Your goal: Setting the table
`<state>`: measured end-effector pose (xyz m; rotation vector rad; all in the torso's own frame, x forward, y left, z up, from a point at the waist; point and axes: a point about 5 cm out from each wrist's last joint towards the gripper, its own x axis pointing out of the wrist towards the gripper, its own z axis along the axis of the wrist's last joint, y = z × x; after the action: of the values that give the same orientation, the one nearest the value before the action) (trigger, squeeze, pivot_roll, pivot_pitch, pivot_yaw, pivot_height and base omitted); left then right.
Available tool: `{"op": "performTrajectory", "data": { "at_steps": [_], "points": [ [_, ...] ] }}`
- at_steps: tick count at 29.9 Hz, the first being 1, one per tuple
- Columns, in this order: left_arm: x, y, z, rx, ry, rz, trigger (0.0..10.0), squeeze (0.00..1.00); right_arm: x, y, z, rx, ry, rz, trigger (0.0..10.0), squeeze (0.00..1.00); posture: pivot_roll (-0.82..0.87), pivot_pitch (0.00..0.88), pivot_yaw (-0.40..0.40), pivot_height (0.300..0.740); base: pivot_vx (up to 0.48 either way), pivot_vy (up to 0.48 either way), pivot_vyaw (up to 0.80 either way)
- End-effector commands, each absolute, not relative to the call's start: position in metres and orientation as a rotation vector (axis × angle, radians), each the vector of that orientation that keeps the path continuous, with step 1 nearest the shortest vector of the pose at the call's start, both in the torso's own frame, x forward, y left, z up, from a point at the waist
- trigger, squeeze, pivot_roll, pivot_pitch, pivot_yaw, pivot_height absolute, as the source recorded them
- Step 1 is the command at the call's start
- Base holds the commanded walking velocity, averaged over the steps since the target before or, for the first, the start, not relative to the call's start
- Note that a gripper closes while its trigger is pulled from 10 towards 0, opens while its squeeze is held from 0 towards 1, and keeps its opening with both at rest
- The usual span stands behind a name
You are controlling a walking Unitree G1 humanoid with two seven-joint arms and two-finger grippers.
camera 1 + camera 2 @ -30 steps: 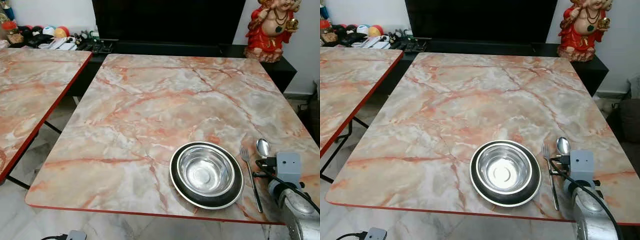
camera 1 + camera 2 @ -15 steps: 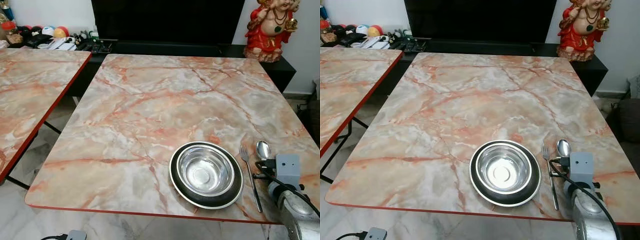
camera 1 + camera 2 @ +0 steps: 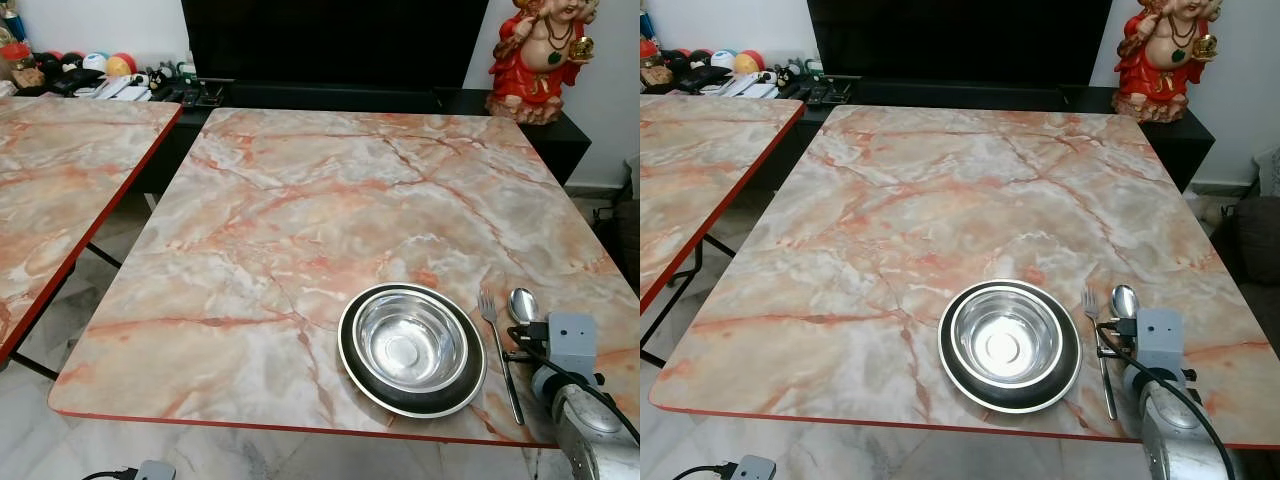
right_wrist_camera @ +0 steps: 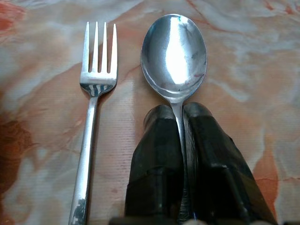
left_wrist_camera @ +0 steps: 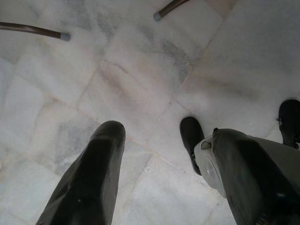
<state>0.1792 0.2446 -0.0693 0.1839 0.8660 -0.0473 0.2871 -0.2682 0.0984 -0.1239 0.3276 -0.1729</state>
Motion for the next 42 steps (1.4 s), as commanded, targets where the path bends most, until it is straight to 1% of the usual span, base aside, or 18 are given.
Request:
{"op": "performTrajectory", "data": {
  "at_steps": [1,5,6,8,9,12,13,14,15,16,17,18,19,29,42],
  "points": [
    [0.172,0.246,-0.073,0.189,0.900,-0.052,10.0,0.00,0.286,-0.266,0.092,-0.113,0.352,-0.164,10.0,0.00,-0.06,0.137,0.023,0.740,0.000,0.000,0.00],
    [0.171,0.246,-0.073,0.189,0.900,-0.052,10.0,0.00,0.286,-0.265,0.092,-0.112,0.356,-0.162,10.0,0.01,-0.05,0.137,0.023,0.740,0.000,0.000,0.00],
    [0.171,0.246,-0.073,0.189,0.900,-0.052,10.0,0.00,0.286,-0.265,0.092,-0.111,0.356,-0.161,10.0,0.24,-0.05,0.137,0.023,0.740,0.000,0.000,0.00],
    [0.171,0.246,-0.073,0.189,0.900,-0.051,10.0,0.00,0.286,-0.265,0.092,-0.111,0.355,-0.161,10.0,0.24,-0.05,0.137,0.023,0.740,0.000,0.000,0.00],
    [0.171,0.246,-0.073,0.189,0.901,-0.051,10.0,0.00,0.286,-0.265,0.091,-0.111,0.355,-0.161,10.0,0.77,-0.05,0.137,0.023,0.740,0.000,0.000,0.00],
    [0.171,0.246,-0.073,0.190,0.901,-0.049,10.0,0.00,0.285,-0.264,0.090,-0.114,0.359,-0.161,10.0,0.75,-0.05,0.137,0.023,0.740,0.000,0.000,0.00],
    [0.171,0.246,-0.073,0.190,0.901,-0.049,10.0,0.00,0.285,-0.264,0.090,-0.115,0.357,-0.161,10.0,0.69,-0.05,0.137,0.023,0.740,0.000,0.000,0.00],
    [0.171,0.246,-0.073,0.190,0.901,-0.049,10.0,0.00,0.285,-0.264,0.090,-0.115,0.357,-0.161,10.0,0.69,-0.05,0.137,0.023,0.740,0.000,0.000,0.00],
    [0.171,0.246,-0.073,0.191,0.902,-0.050,10.0,0.00,0.285,-0.264,0.091,-0.119,0.357,-0.160,10.0,0.60,-0.05,0.137,0.023,0.740,0.000,0.000,0.00],
    [0.171,0.246,-0.073,0.191,0.902,-0.050,10.0,0.00,0.285,-0.264,0.091,-0.119,0.357,-0.160,10.0,0.60,-0.05,0.137,0.023,0.740,0.000,0.000,0.00],
    [0.171,0.246,-0.073,0.191,0.902,-0.049,10.0,0.00,0.285,-0.264,0.091,-0.119,0.357,-0.161,10.0,0.20,-0.05,0.137,0.023,0.740,0.000,0.000,0.00],
    [0.171,0.246,-0.073,0.190,0.901,-0.048,10.0,0.00,0.285,-0.264,0.091,-0.119,0.356,-0.161,10.0,0.20,-0.05,0.137,0.023,0.740,0.000,0.000,0.00],
    [0.171,0.246,-0.073,0.190,0.900,-0.048,10.0,0.00,0.285,-0.265,0.091,-0.123,0.359,-0.164,10.0,0.00,-0.05,0.137,0.023,0.740,0.000,0.000,0.00],
    [0.172,0.246,-0.073,0.192,0.902,-0.050,10.0,0.00,0.284,-0.272,0.095,-0.142,0.348,-0.192,10.0,0.00,-0.06,0.136,0.024,0.740,0.000,0.000,0.00],
    [0.172,0.246,-0.073,0.193,0.903,-0.051,10.0,0.00,0.282,-0.273,0.102,-0.164,0.336,-0.200,10.0,0.00,-0.06,0.135,0.023,0.740,0.000,0.000,0.00]
  ]
}}
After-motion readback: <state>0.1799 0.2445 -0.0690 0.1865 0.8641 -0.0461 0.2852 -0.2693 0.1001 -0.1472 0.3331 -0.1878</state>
